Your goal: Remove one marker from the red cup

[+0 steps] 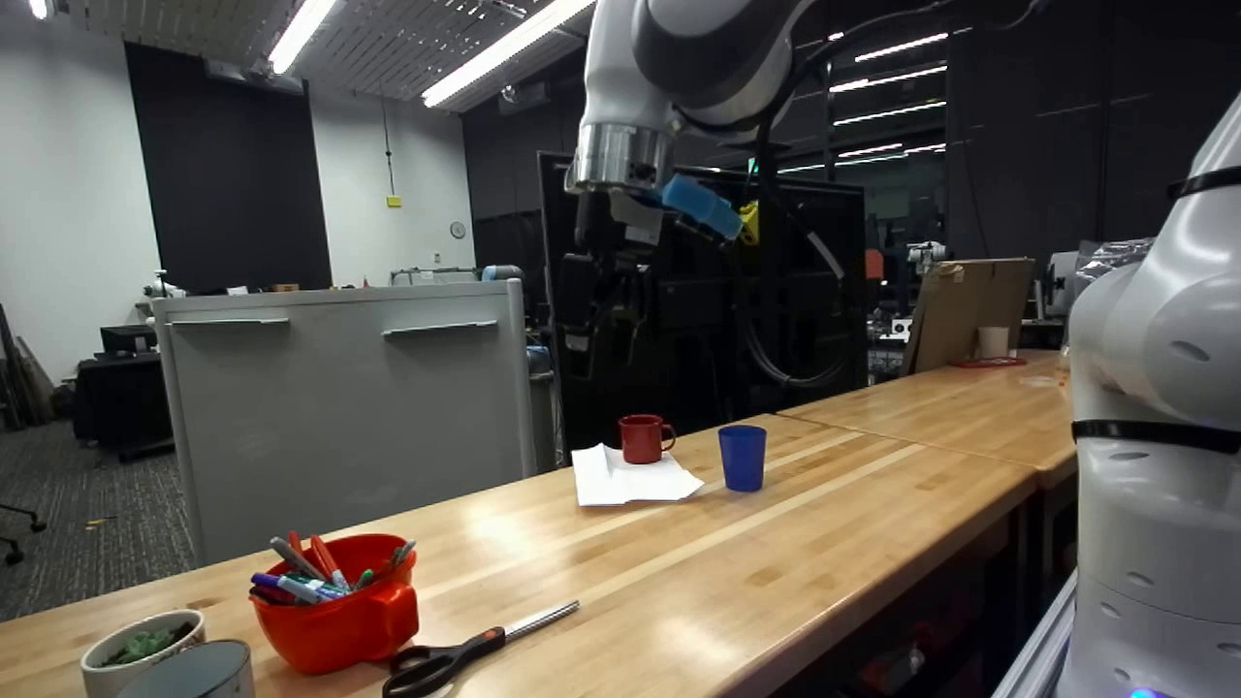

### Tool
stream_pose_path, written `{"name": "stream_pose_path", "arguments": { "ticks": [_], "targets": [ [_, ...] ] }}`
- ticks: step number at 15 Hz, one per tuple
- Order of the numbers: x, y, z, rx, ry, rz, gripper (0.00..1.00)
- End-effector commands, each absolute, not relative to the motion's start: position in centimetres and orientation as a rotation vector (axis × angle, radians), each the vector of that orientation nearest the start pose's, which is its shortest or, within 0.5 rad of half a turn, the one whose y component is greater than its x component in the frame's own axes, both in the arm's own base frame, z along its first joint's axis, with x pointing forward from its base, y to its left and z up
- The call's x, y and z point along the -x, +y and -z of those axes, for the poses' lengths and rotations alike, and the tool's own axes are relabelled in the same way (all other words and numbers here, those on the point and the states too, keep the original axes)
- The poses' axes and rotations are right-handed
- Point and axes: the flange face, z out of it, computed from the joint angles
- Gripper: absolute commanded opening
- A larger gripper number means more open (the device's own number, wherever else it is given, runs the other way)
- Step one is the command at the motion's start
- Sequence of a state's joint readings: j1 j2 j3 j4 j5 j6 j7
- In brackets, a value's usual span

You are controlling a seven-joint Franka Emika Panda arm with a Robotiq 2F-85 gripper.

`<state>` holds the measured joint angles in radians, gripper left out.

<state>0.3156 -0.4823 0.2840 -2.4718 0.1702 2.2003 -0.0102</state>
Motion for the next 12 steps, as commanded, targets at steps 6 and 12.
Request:
{"name": "stream_pose_path", "arguments": {
  "ticks": [6, 12],
  "targets": [
    [-37.3, 30.7, -46.8, 2.912, -0.998, 0.298, 1.0],
    [-37.2, 30.5, -46.1, 2.923, -0.986, 0.265, 1.0]
  ]
}}
